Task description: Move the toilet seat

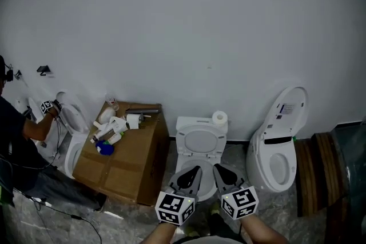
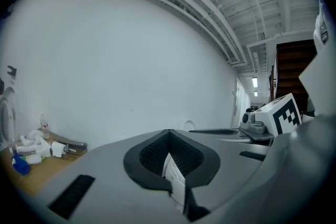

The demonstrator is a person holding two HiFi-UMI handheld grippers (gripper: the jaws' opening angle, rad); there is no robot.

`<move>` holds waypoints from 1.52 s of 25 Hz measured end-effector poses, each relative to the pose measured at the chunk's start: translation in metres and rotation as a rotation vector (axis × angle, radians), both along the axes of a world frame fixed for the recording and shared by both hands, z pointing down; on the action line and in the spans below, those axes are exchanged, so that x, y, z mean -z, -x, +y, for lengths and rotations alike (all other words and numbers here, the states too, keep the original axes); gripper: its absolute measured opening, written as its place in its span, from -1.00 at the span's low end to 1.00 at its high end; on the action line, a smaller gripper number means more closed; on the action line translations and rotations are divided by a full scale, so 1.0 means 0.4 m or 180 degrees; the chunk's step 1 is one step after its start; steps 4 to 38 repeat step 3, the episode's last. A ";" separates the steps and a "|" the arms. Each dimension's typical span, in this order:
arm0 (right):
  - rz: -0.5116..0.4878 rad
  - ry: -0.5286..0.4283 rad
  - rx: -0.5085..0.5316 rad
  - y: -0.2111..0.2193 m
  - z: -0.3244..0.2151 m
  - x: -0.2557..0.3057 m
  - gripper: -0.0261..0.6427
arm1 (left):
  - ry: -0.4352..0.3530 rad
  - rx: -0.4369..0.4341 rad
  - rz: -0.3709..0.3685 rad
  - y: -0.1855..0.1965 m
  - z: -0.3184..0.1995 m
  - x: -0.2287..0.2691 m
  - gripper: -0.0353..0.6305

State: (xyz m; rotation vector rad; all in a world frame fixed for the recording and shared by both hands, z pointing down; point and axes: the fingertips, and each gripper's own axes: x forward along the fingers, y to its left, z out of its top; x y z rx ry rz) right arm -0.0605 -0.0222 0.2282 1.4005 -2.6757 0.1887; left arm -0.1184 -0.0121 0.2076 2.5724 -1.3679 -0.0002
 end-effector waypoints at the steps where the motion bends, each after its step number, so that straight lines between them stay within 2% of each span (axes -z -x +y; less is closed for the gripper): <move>1: 0.0005 -0.0011 0.0004 0.002 -0.001 0.001 -0.87 | -0.0013 0.0003 -0.0002 0.002 0.001 0.001 -0.87; 38: 0.0009 -0.0022 0.0010 0.005 -0.005 0.003 -0.87 | -0.0037 0.0010 -0.0008 0.006 0.002 0.006 -0.87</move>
